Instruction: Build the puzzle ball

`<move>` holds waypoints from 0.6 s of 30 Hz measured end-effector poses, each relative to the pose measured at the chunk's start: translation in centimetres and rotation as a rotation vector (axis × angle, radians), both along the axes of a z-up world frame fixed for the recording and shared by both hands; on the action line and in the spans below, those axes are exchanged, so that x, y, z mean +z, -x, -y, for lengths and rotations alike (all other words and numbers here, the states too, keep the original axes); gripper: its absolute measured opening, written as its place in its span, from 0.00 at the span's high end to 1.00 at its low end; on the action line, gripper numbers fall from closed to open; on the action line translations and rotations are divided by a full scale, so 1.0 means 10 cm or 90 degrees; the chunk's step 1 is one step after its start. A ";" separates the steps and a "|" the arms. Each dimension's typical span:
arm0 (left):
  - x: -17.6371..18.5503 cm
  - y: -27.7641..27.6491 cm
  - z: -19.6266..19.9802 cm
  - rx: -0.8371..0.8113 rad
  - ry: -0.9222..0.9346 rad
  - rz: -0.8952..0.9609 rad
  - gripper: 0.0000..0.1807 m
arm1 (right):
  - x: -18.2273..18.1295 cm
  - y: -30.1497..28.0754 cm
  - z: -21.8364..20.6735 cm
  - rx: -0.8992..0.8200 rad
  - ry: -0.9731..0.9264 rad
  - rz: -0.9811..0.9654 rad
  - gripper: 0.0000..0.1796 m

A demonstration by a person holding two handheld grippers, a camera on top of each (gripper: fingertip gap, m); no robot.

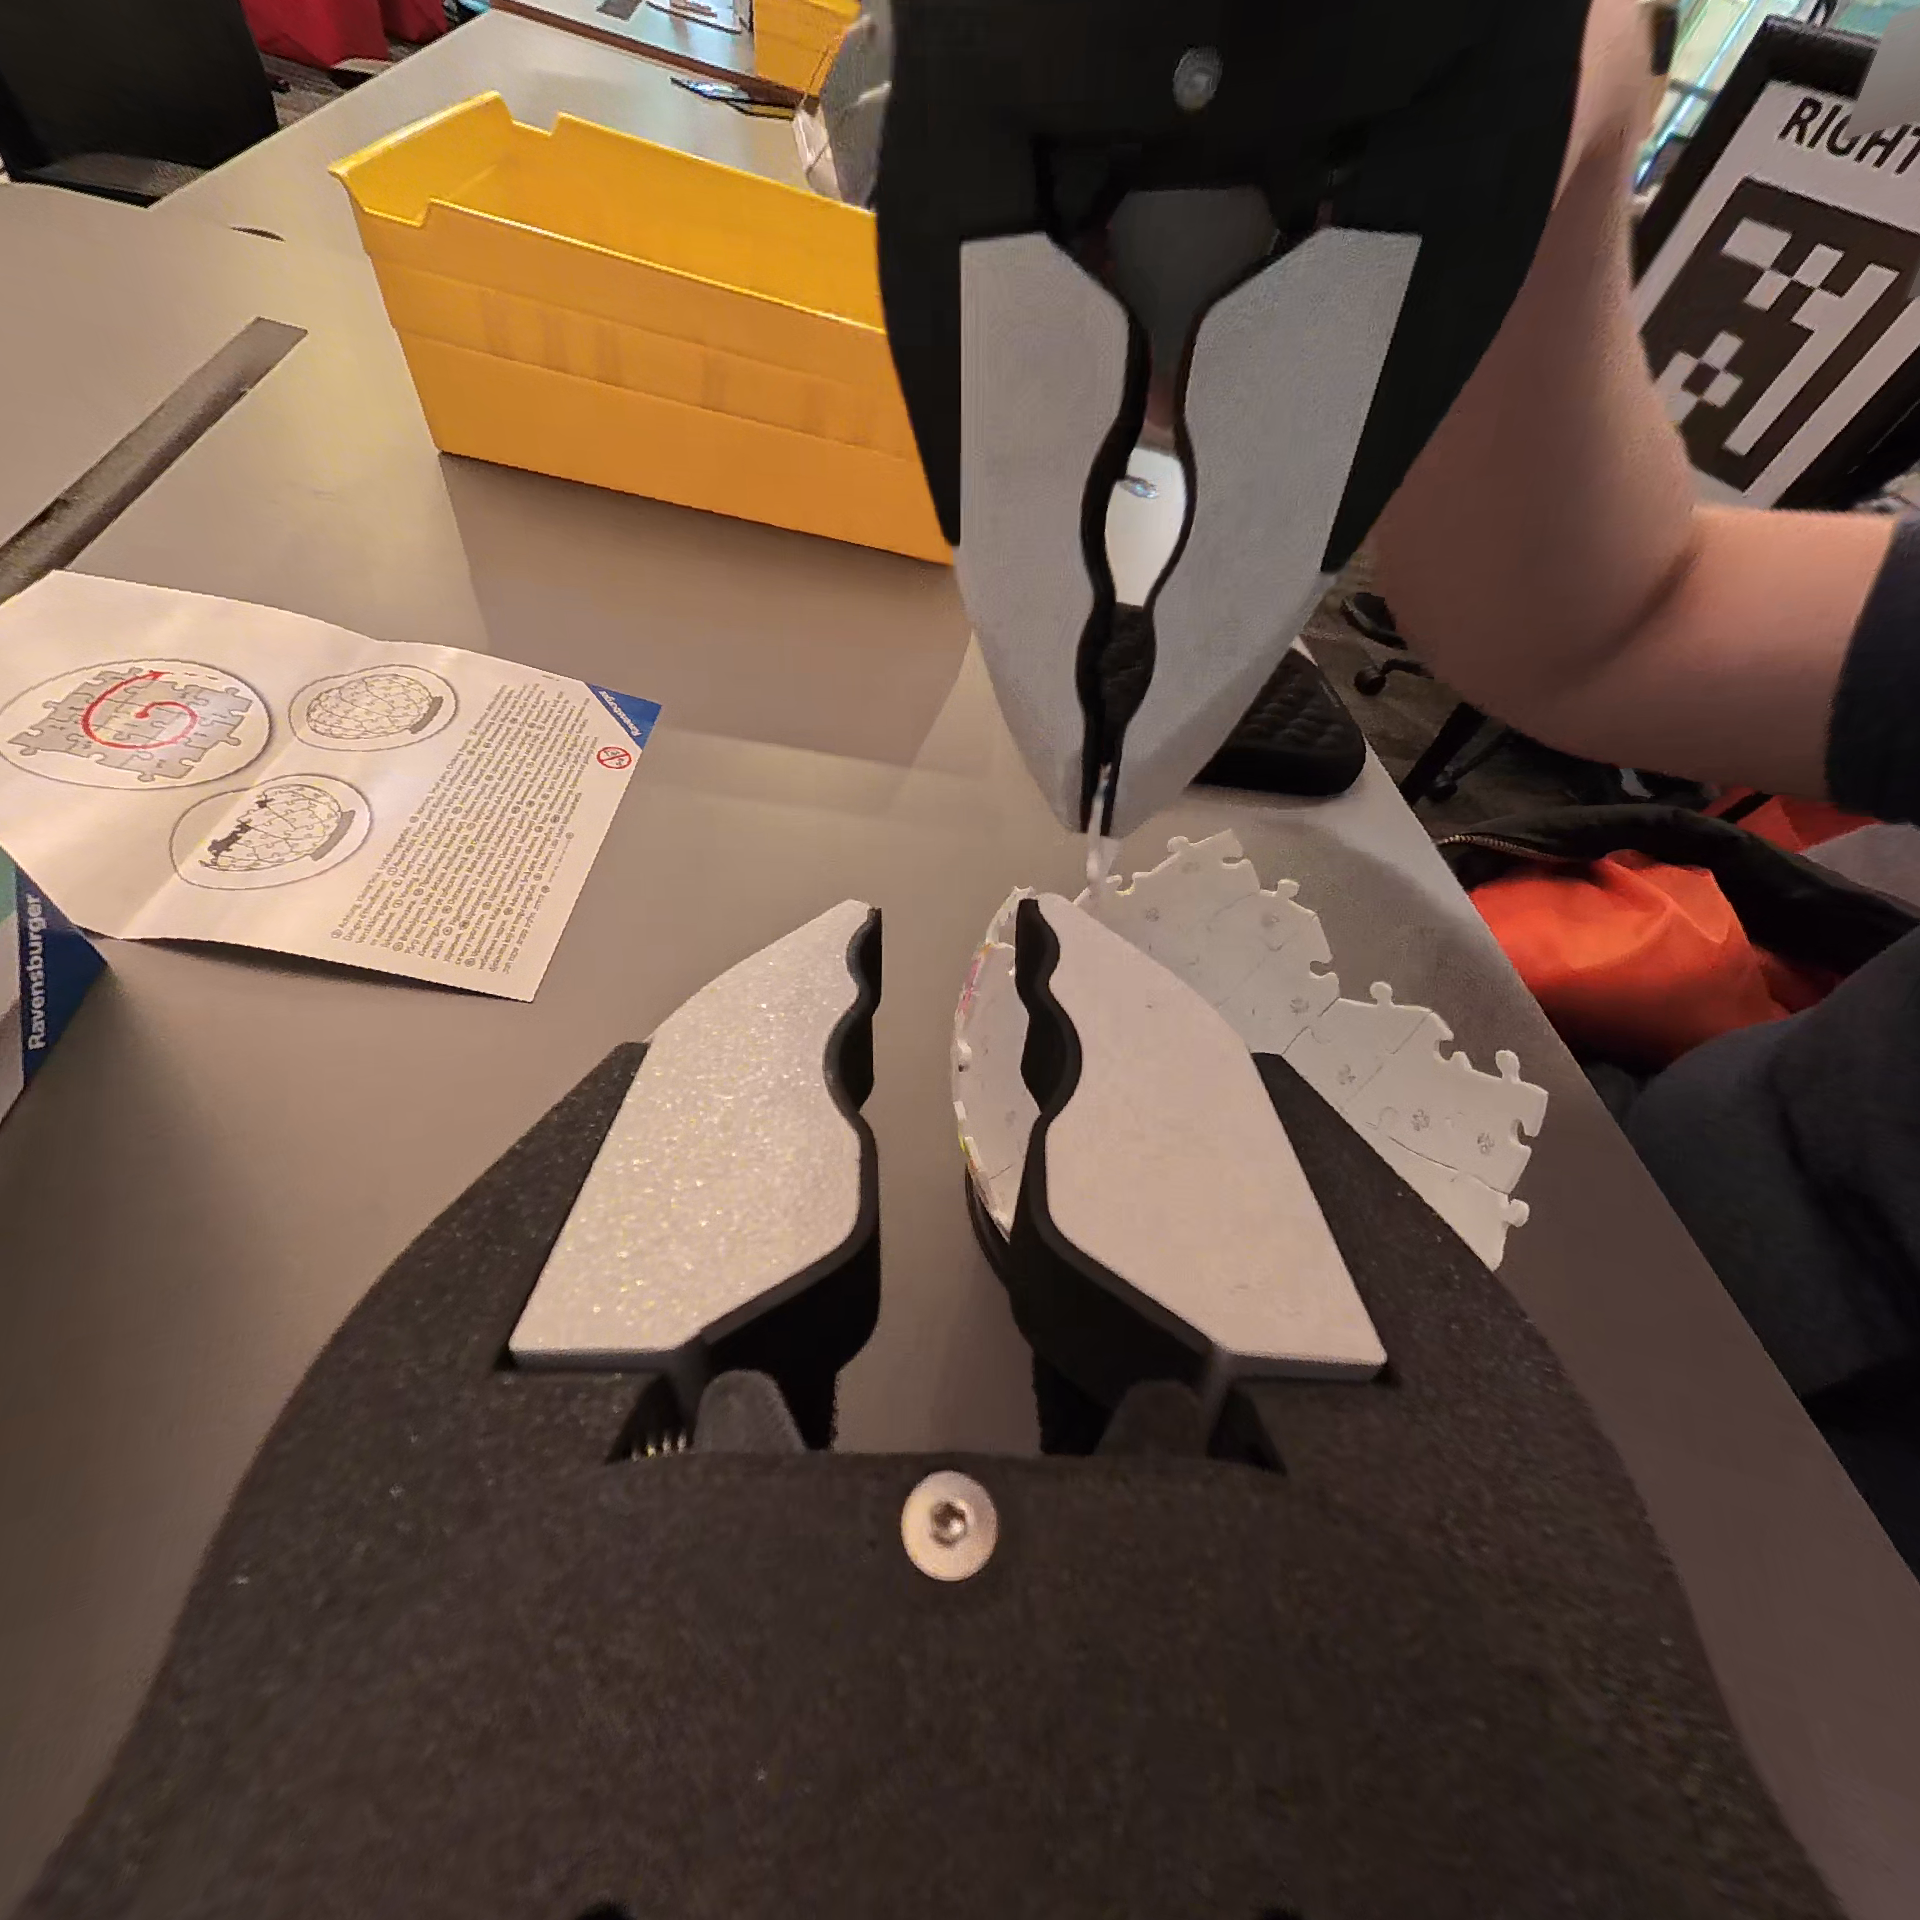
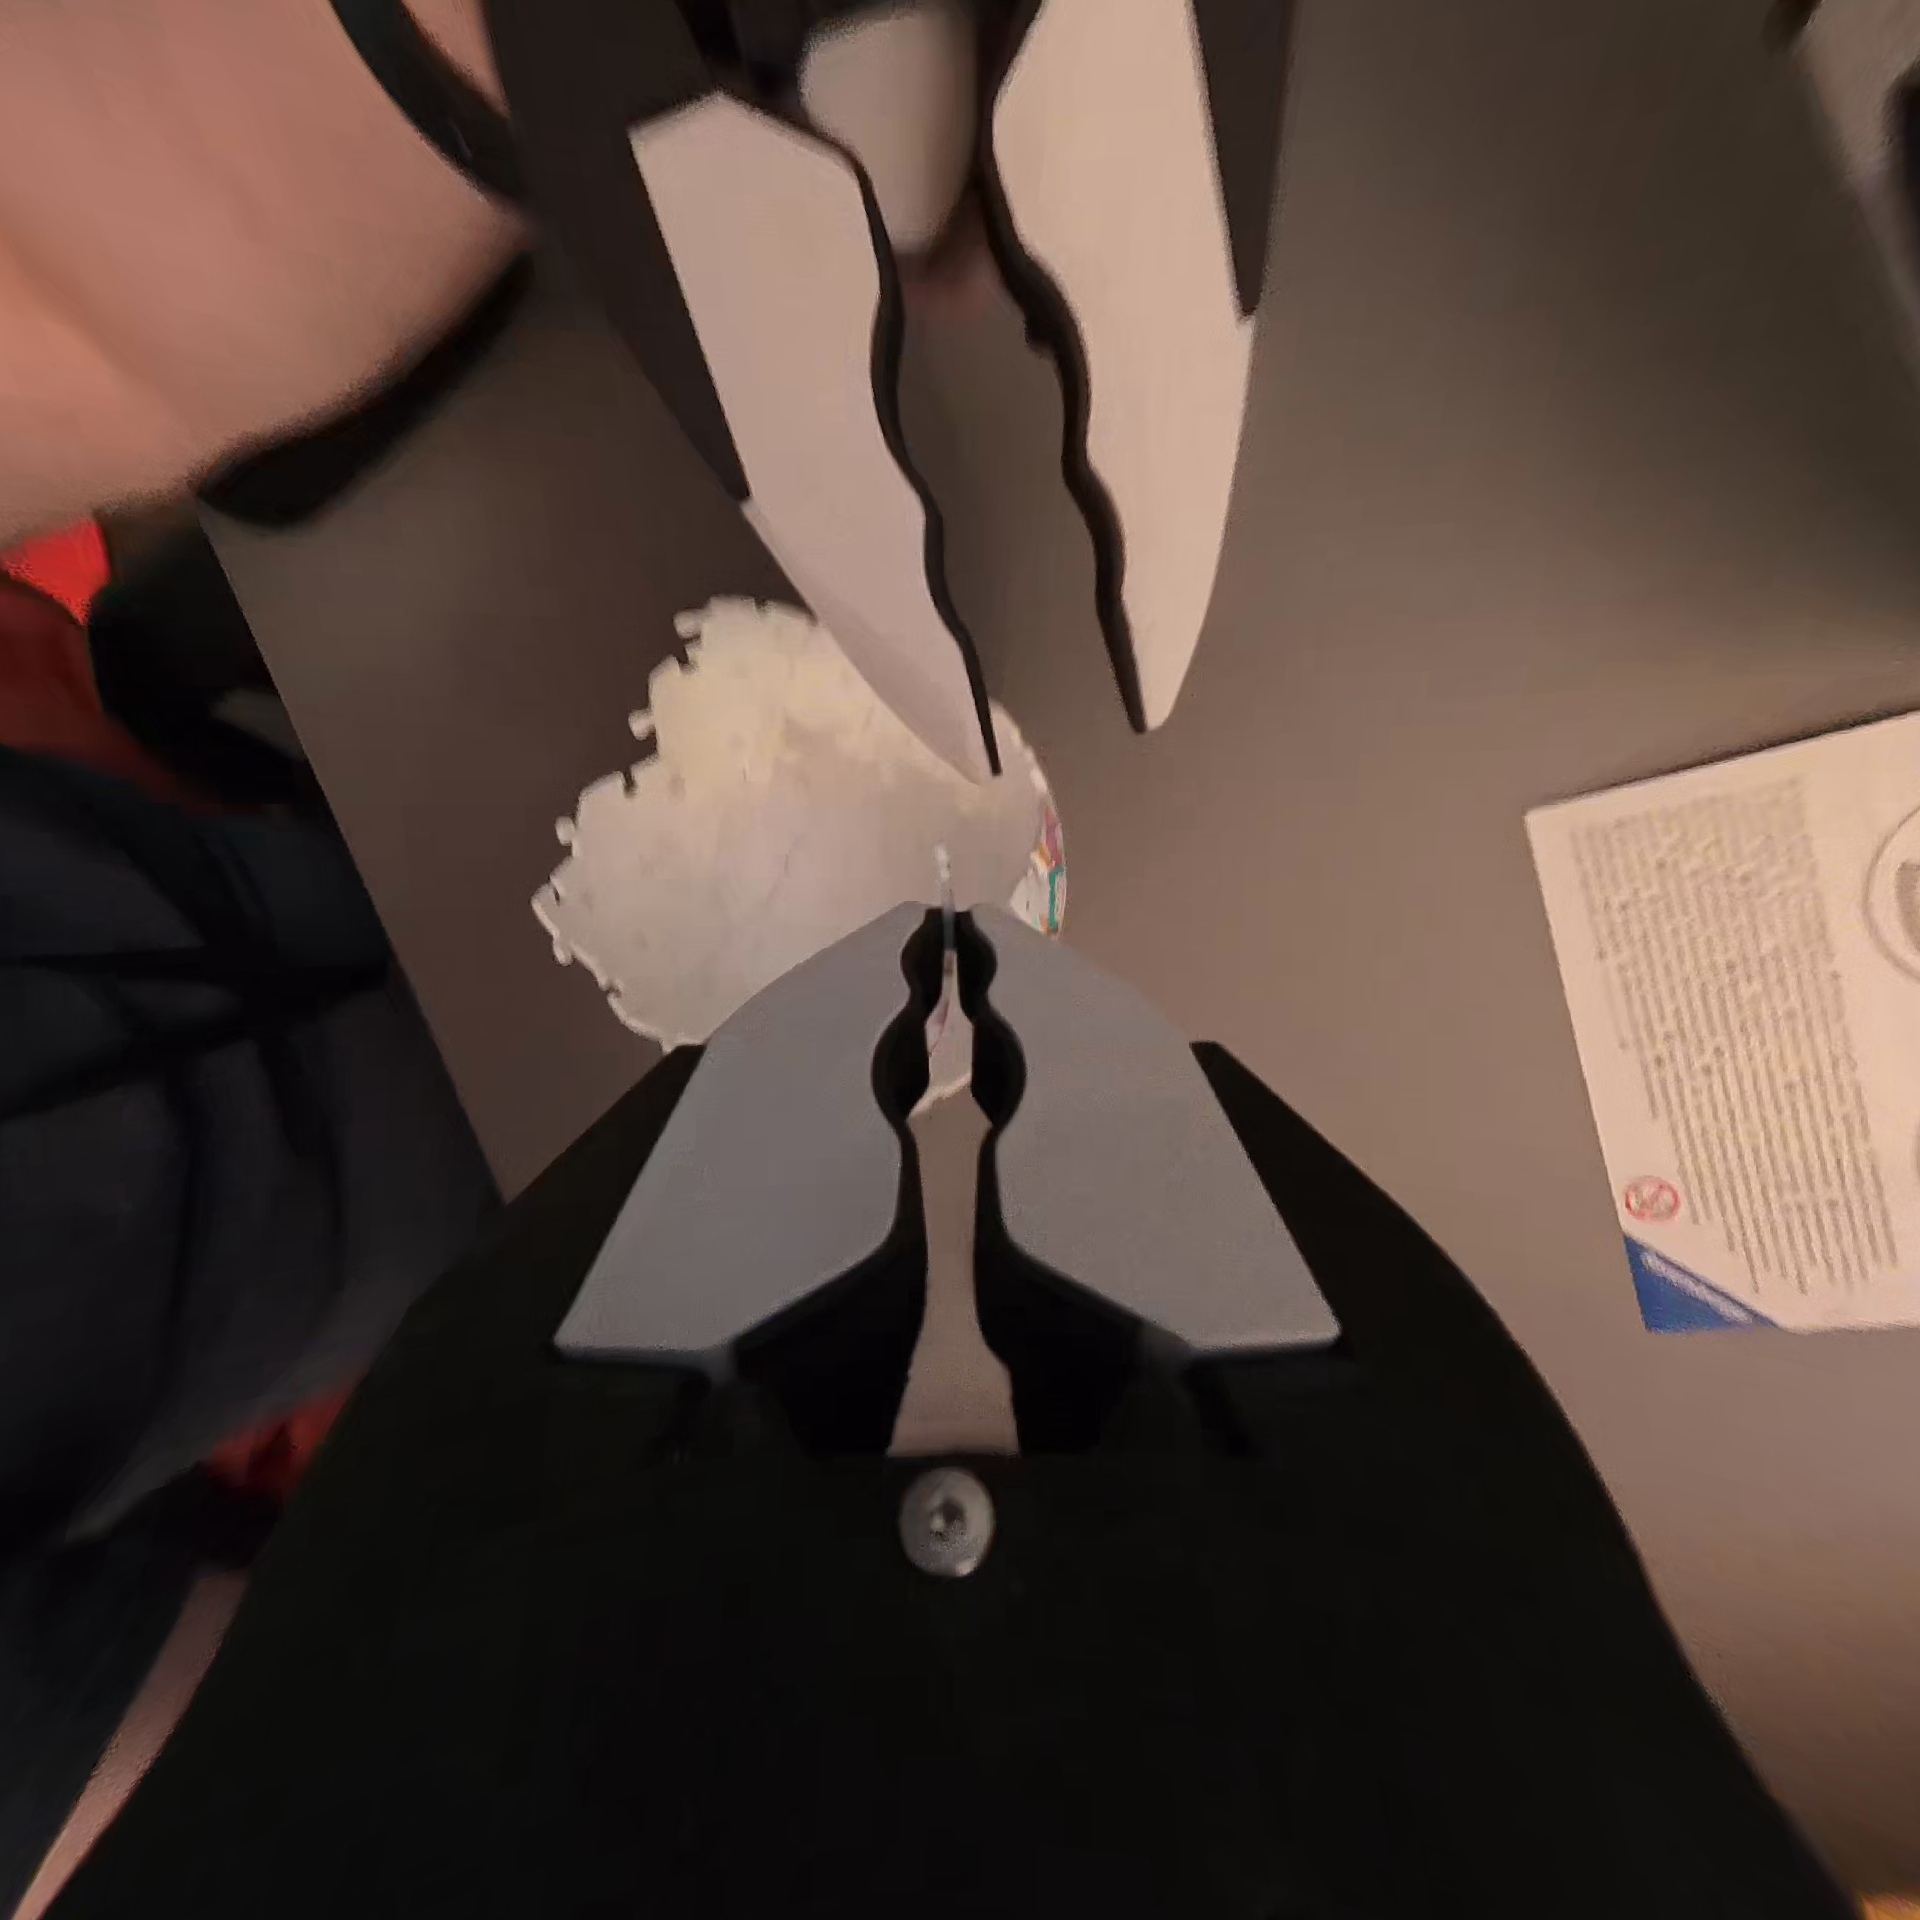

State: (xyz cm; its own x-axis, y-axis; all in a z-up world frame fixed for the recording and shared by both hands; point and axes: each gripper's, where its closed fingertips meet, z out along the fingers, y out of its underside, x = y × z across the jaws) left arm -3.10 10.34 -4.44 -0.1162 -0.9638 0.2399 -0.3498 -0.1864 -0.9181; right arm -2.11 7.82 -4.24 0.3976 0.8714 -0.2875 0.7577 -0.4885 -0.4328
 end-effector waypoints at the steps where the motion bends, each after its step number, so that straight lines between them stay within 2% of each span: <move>1: 0.01 0.00 0.00 0.000 0.002 0.003 0.87 | 0.05 0.02 -0.01 -0.017 -0.027 -0.060 0.98; 6: 0.04 -0.04 0.01 0.002 0.007 0.013 0.87 | 0.20 -0.03 -0.03 -0.125 -0.220 -0.304 0.98; 9: 0.08 -0.09 0.00 0.022 0.015 0.027 0.81 | 0.17 -0.09 0.00 -0.181 -0.273 -0.421 0.98; 11: 0.09 -0.12 -0.04 0.041 0.019 0.033 0.74 | 0.07 -0.14 -0.03 -0.214 -0.285 -0.451 0.98; 18: 0.02 -0.20 0.08 0.013 0.000 0.018 0.78 | -0.05 -0.19 -0.07 -0.242 -0.288 -0.504 0.98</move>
State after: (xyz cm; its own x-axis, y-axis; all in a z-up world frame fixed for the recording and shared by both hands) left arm -1.07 9.54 -4.24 -0.1028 -0.9659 0.2375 -0.3205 -0.1939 -0.9272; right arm -0.20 8.56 -4.74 0.5108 0.8184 -0.2631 -0.0046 -0.3035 -0.9528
